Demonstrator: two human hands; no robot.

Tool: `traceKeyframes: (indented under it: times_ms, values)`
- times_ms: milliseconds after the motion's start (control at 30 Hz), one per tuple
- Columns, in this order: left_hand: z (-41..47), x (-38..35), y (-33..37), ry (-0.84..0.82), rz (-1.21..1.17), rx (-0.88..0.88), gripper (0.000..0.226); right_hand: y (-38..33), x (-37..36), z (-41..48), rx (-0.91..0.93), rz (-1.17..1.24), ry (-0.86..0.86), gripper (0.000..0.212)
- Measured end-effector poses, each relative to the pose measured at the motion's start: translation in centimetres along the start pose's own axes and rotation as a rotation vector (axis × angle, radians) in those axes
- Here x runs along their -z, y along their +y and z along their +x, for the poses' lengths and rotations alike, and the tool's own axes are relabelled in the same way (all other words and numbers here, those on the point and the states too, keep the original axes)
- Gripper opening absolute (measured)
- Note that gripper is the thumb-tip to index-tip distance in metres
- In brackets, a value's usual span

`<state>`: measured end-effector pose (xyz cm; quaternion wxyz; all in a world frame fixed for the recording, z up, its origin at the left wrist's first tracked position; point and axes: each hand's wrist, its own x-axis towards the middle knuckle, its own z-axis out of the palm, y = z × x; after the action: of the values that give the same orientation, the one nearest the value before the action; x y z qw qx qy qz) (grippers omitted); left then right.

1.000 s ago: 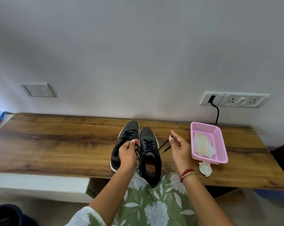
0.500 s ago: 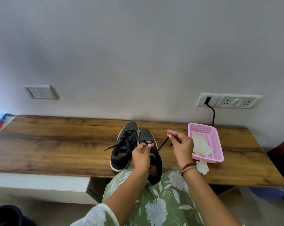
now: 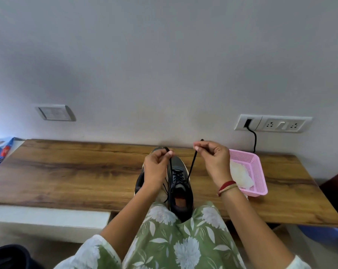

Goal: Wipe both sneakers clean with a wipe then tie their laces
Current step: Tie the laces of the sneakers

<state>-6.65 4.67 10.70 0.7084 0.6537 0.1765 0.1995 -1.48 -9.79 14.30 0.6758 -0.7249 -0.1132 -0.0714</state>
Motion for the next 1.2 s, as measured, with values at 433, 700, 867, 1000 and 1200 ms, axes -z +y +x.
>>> traceKeyframes:
  times_ms: [433,700,867,1000,1200]
  values:
    - [2.2,-0.6,8.7,-0.180,0.191,-0.289,0.010,-5.8,0.5,2.9,0.164,-0.082,-0.064,0.016]
    - [3.5,-1.2,10.2,-0.156,0.221,-0.315,0.008,-6.7,0.5,3.5,0.156,-0.083,-0.107,0.016]
    - [3.3,-1.3,10.3,-0.138,0.160,-0.329,0.010,-6.8,0.5,3.7,0.068,0.028,-0.075,0.022]
    - [3.3,-1.6,10.4,-0.136,0.117,-0.306,0.012,-6.6,0.6,3.9,0.038,0.081,-0.082,0.015]
    - [3.1,-1.8,10.3,-0.138,0.082,-0.288,0.014,-6.3,0.7,4.0,0.033,0.076,-0.029,0.013]
